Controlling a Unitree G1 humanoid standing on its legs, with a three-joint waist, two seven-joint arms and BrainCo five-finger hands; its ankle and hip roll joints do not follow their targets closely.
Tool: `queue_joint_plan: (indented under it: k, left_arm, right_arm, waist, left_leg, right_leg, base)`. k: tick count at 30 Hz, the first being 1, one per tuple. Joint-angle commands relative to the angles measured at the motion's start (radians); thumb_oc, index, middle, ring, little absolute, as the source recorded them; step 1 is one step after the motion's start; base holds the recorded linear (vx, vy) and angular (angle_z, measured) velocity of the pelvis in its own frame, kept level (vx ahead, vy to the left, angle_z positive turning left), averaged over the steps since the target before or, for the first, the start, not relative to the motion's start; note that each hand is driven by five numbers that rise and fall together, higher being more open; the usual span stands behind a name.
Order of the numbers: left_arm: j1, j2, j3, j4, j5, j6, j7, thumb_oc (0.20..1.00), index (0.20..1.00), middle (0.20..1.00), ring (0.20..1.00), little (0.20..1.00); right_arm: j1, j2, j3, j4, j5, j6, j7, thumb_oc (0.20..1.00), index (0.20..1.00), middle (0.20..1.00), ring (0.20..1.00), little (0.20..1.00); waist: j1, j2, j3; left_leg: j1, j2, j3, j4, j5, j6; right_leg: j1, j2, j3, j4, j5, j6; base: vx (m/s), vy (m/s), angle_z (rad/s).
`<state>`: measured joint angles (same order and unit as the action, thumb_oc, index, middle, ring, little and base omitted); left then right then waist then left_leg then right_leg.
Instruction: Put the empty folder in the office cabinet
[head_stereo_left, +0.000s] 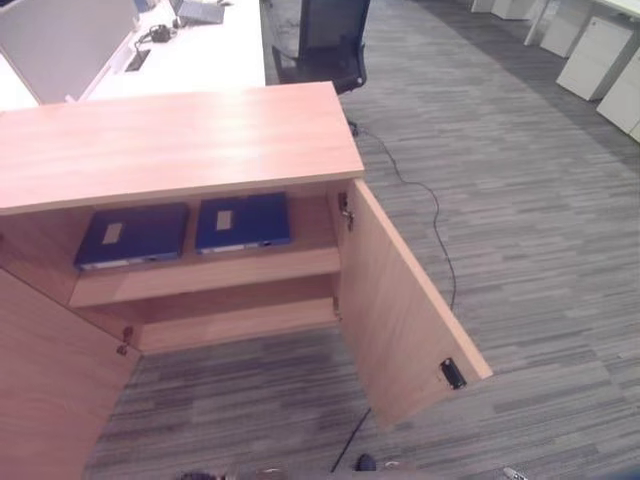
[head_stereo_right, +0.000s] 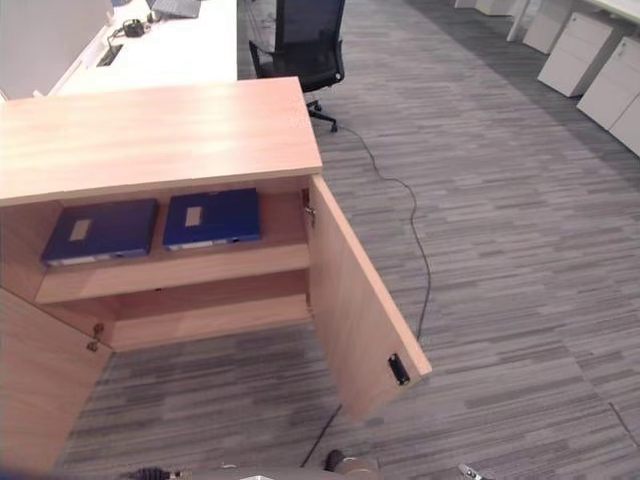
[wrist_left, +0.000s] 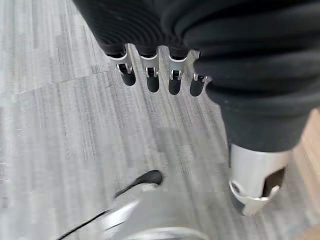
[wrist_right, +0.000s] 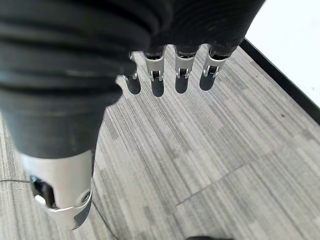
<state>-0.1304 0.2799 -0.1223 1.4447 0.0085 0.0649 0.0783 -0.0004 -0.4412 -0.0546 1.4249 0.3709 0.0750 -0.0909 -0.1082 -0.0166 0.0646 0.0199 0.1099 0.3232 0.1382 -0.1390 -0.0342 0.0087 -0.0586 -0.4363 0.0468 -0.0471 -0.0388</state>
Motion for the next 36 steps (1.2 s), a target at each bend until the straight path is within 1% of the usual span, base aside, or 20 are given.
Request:
queue_joint_plan:
  k: [1, 3, 5, 8, 11, 14, 15, 18, 19, 24, 25, 26, 27, 28, 29, 33, 34, 36]
  left_arm:
    - [0.023, -0.003, -0.014, -0.004, 0.025, -0.005, 0.018, 1.0, 1.0, 1.0, 1.0, 1.0]
    - [0.019, -0.005, -0.017, -0.006, 0.027, -0.005, 0.02, 1.0, 1.0, 1.0, 1.0, 1.0]
    - [0.014, -0.007, -0.026, -0.009, 0.028, -0.007, 0.024, 1.0, 1.0, 1.0, 1.0, 1.0]
    - [0.017, -0.004, -0.028, -0.012, 0.03, -0.009, 0.026, 1.0, 1.0, 1.0, 1.0, 1.0]
    - [0.038, -0.001, -0.021, -0.005, 0.041, -0.012, 0.03, 1.0, 1.0, 1.0, 1.0, 1.0]
    - [0.073, 0.002, 0.001, 0.0, 0.051, -0.014, 0.036, 1.0, 1.0, 1.0, 1.0, 1.0]
    - [0.093, -0.001, 0.011, 0.005, 0.055, -0.016, 0.04, 1.0, 1.0, 1.0, 1.0, 1.0]
    - [0.111, -0.005, 0.028, 0.007, 0.048, -0.016, 0.04, 1.0, 1.0, 1.0, 1.0, 1.0]
    - [0.112, -0.005, 0.028, 0.007, 0.048, -0.016, 0.04, 1.0, 1.0, 1.0, 1.0, 1.0]
    - [0.132, -0.015, 0.047, -0.005, 0.058, -0.016, 0.035, 1.0, 1.0, 1.0, 1.0, 1.0]
    - [0.133, -0.015, 0.047, -0.005, 0.058, -0.016, 0.035, 1.0, 1.0, 1.0, 1.0, 1.0]
    - [0.137, -0.015, 0.053, -0.01, 0.065, -0.018, 0.034, 1.0, 1.0, 1.0, 1.0, 1.0]
    - [0.137, -0.015, 0.053, -0.01, 0.066, -0.018, 0.034, 1.0, 1.0, 1.0, 1.0, 1.0]
    - [0.142, -0.015, 0.061, -0.012, 0.072, -0.019, 0.032, 1.0, 1.0, 1.0, 1.0, 1.0]
    - [0.142, -0.015, 0.062, -0.012, 0.072, -0.019, 0.032, 1.0, 1.0, 1.0, 1.0, 1.0]
    - [0.156, -0.011, 0.073, -0.018, 0.092, -0.019, 0.024, 1.0, 1.0, 1.0, 1.0, 1.0]
    - [0.163, -0.008, 0.08, -0.019, 0.103, -0.019, 0.017, 1.0, 1.0, 1.0, 1.0, 1.0]
    - [0.166, -0.005, 0.085, -0.023, 0.106, -0.021, 0.014, 1.0, 1.0, 1.0, 1.0, 1.0]
  right_arm:
    - [-0.038, 0.026, -0.031, 0.046, -0.015, -0.007, -0.027, 1.0, 1.0, 1.0, 1.0, 1.0]
    - [-0.039, 0.028, -0.028, 0.042, -0.017, -0.008, -0.028, 1.0, 1.0, 1.0, 1.0, 1.0]
    - [-0.048, 0.034, -0.016, 0.024, -0.019, -0.012, -0.034, 1.0, 1.0, 1.0, 1.0, 1.0]
    - [-0.073, 0.036, 0.012, -0.018, -0.037, -0.021, -0.045, 1.0, 1.0, 1.0, 1.0, 1.0]
    - [-0.104, 0.029, 0.021, -0.075, -0.032, -0.036, -0.067, 1.0, 1.0, 1.0, 1.0, 1.0]
    - [-0.146, 0.016, 0.027, -0.152, -0.027, -0.055, -0.093, 1.0, 1.0, 1.0, 1.0, 1.0]
    - [-0.169, 0.012, 0.043, -0.201, -0.03, -0.066, -0.099, 1.0, 1.0, 1.0, 1.0, 1.0]
    - [-0.189, 0.013, 0.071, -0.274, -0.036, -0.074, -0.087, 1.0, 1.0, 1.0, 1.0, 1.0]
    - [-0.188, 0.013, 0.071, -0.275, -0.037, -0.073, -0.088, 1.0, 1.0, 1.0, 1.0, 1.0]
    - [-0.179, 0.032, 0.113, -0.453, -0.055, -0.09, -0.076, 1.0, 1.0, 1.0, 1.0, 1.0]
    - [-0.178, 0.032, 0.113, -0.454, -0.055, -0.09, -0.077, 1.0, 1.0, 1.0, 1.0, 1.0]
    - [-0.188, 0.035, 0.138, -0.524, -0.068, -0.102, -0.075, 1.0, 1.0, 1.0, 1.0, 1.0]
    - [-0.187, 0.035, 0.138, -0.526, -0.068, -0.101, -0.075, 1.0, 1.0, 1.0, 1.0, 1.0]
    - [-0.187, 0.041, 0.16, -0.603, -0.071, -0.111, -0.062, 1.0, 1.0, 1.0, 1.0, 1.0]
    - [-0.185, 0.041, 0.16, -0.605, -0.072, -0.11, -0.062, 1.0, 1.0, 1.0, 1.0, 1.0]
    - [-0.185, 0.044, 0.225, -0.752, -0.087, -0.125, -0.015, 1.0, 1.0, 1.0, 1.0, 1.0]
    - [-0.186, 0.05, 0.263, -0.808, -0.083, -0.131, 0.011, 1.0, 1.0, 1.0, 1.0, 1.0]
    - [-0.198, 0.06, 0.311, -0.857, -0.071, -0.14, 0.04, 1.0, 1.0, 1.0, 1.0, 1.0]
  waist:
    - [-0.006, 0.0, -0.039]
    - [-0.007, 0.002, -0.041]
    - [-0.003, 0.001, -0.034]
    - [0.011, -0.003, -0.02]
    - [0.025, -0.007, -0.006]
    - [0.042, -0.012, 0.012]
    - [0.053, -0.018, 0.023]
    - [0.064, -0.028, 0.037]
    - [0.064, -0.028, 0.037]
    - [0.072, -0.042, 0.059]
    - [0.072, -0.043, 0.059]
    - [0.077, -0.047, 0.065]
    - [0.077, -0.047, 0.065]
    - [0.079, -0.049, 0.07]
    - [0.079, -0.049, 0.069]
    - [0.089, -0.054, 0.069]
    - [0.095, -0.056, 0.067]
    - [0.104, -0.059, 0.069]
  left_leg:
    - [0.143, -0.028, -0.022, -0.08, -0.11, 0.004]
    - [0.15, -0.038, -0.027, -0.115, -0.1, 0.005]
    - [0.156, -0.061, -0.043, -0.172, -0.072, 0.013]
    - [0.15, -0.089, -0.063, -0.221, -0.038, 0.026]
    - [0.135, -0.111, -0.074, -0.225, -0.026, 0.037]
    - [0.123, -0.135, -0.084, -0.225, -0.016, 0.049]
    - [0.118, -0.15, -0.089, -0.225, -0.013, 0.056]
    - [0.112, -0.171, -0.094, -0.225, -0.006, 0.067]
    - [0.112, -0.171, -0.094, -0.225, -0.006, 0.068]
    - [0.107, -0.203, -0.097, -0.225, 0.002, 0.083]
    - [0.107, -0.203, -0.097, -0.225, 0.002, 0.083]
    - [0.107, -0.213, -0.101, -0.225, 0.006, 0.088]
    - [0.107, -0.213, -0.101, -0.225, 0.006, 0.089]
    - [0.105, -0.218, -0.103, -0.225, 0.009, 0.092]
    - [0.105, -0.218, -0.103, -0.225, 0.009, 0.092]
    - [0.102, -0.225, -0.107, -0.225, 0.014, 0.095]
    - [0.103, -0.228, -0.107, -0.225, 0.016, 0.096]
    - [0.103, -0.23, -0.108, -0.225, 0.019, 0.097]
  right_leg:
    - [-0.081, 0.018, 0.042, -0.126, 0.084, 0.141]
    - [-0.09, 0.015, 0.04, -0.126, 0.092, 0.144]
    - [-0.112, 0.005, 0.042, -0.124, 0.116, 0.154]
    - [-0.133, -0.013, 0.039, -0.117, 0.139, 0.164]
    - [-0.144, -0.033, 0.038, -0.112, 0.154, 0.173]
    - [-0.155, -0.063, 0.031, -0.104, 0.181, 0.189]
    - [-0.162, -0.08, 0.027, -0.104, 0.198, 0.2]
    - [-0.17, -0.102, 0.024, -0.102, 0.222, 0.212]
    - [-0.17, -0.102, 0.024, -0.102, 0.223, 0.213]
    - [-0.182, -0.142, 0.02, -0.1, 0.264, 0.236]
    - [-0.182, -0.142, 0.02, -0.101, 0.265, 0.236]
    - [-0.184, -0.159, 0.017, -0.099, 0.286, 0.245]
    - [-0.184, -0.159, 0.017, -0.099, 0.286, 0.245]
    - [-0.188, -0.17, 0.02, -0.099, 0.304, 0.25]
    - [-0.188, -0.17, 0.02, -0.099, 0.304, 0.251]
    - [-0.185, -0.178, 0.016, -0.106, 0.322, 0.256]
    - [-0.183, -0.183, 0.01, -0.106, 0.327, 0.257]
    - [-0.183, -0.188, 0.006, -0.104, 0.337, 0.261]
  base:
    - [-0.13, 0.167, 0.54]
    - [-0.07, 0.079, 0.5]
    - [-0.13, 0.119, 0.38]
    - [-0.17, 0.115, 0.17]
    - [-0.17, 0.117, 0.08]
    - [-0.19, 0.126, 0.08]
    - [-0.22, 0.139, 0.11]
    - [-0.14, 0.081, 0.22]
    - [-0.09, 0.046, 0.19]
    - [-0.12, 0.072, 0.13]
    - [-0.15, 0.085, -0.05]
    - [-0.08, 0.046, -0.02]
    - [-0.13, 0.07, -0.01]
    - [-0.05, 0.025, -0.01]
    - [-0.07, 0.031, -0.01]
    - [-0.05, 0.016, -0.01]
    - [-0.04, 0.017, 0.02]
    - [0.0, 0.0, 0.0]
